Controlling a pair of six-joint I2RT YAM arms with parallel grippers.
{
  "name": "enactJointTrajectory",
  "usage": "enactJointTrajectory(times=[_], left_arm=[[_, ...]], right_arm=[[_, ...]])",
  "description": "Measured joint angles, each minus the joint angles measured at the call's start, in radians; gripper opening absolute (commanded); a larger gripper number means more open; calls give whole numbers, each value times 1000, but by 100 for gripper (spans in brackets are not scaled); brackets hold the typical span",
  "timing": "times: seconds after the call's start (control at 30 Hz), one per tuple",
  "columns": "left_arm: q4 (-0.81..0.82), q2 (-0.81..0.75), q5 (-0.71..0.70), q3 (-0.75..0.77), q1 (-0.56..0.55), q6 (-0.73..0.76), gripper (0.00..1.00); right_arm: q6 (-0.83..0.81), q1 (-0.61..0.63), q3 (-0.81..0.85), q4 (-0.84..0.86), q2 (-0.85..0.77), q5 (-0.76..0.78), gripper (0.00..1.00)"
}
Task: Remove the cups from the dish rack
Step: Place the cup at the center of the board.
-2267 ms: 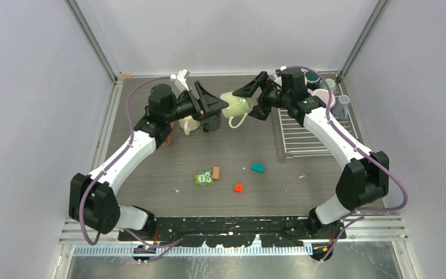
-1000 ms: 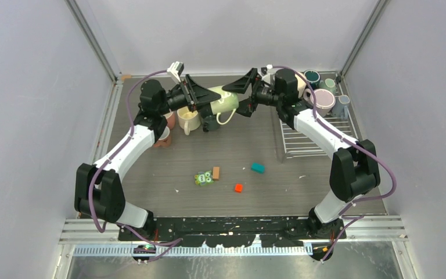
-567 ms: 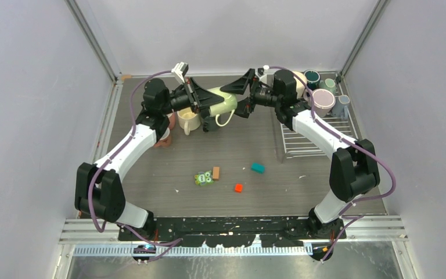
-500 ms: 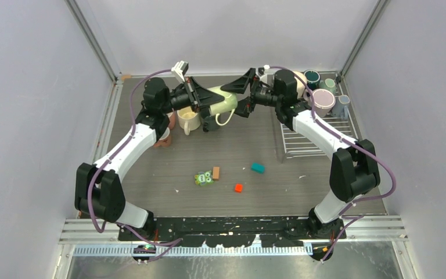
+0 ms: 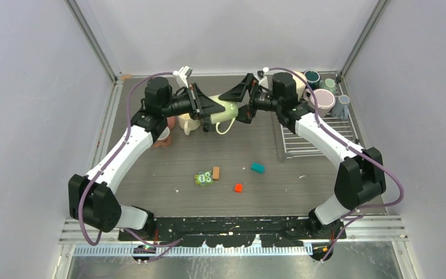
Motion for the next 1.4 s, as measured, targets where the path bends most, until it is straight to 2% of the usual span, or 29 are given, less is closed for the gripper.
enactJointTrajectory(times=[0.27,0.47,0.6,0.73,0.8,0.9,1.0,1.13,1.23,1.4], left_arm=[[-28,-22,33,-13,-7,40,0],[68,-51,28,-84,-3,-27,0],[124,-85,-1,-119,37,-93,0],[132,-92,-33,-123,57,-110,0],[65,-100,-48,-114,56,-76,0],[-144,-108,-94,-56,51,46,0],[-397,-108,-188,35,46,217,0],[-617,-104,-352,89,18,404,0],[-743,-66,-497,86,-41,507,0],[-804,13,-645,43,-101,586,0]], right_arm=[[45,-5,-111,131,-42,-42,100],[155,-16,-203,317,-42,-84,100],[241,-74,-258,452,-41,-85,100],[275,-111,-277,511,-43,-75,100],[242,-111,-277,466,-55,-58,100],[119,-111,-266,269,-109,0,100],[-23,-111,-222,36,-174,92,100],[-175,-111,-148,-191,-237,217,100],[-253,-111,-105,-298,-247,290,100],[-326,-111,-86,-405,-241,367,100]])
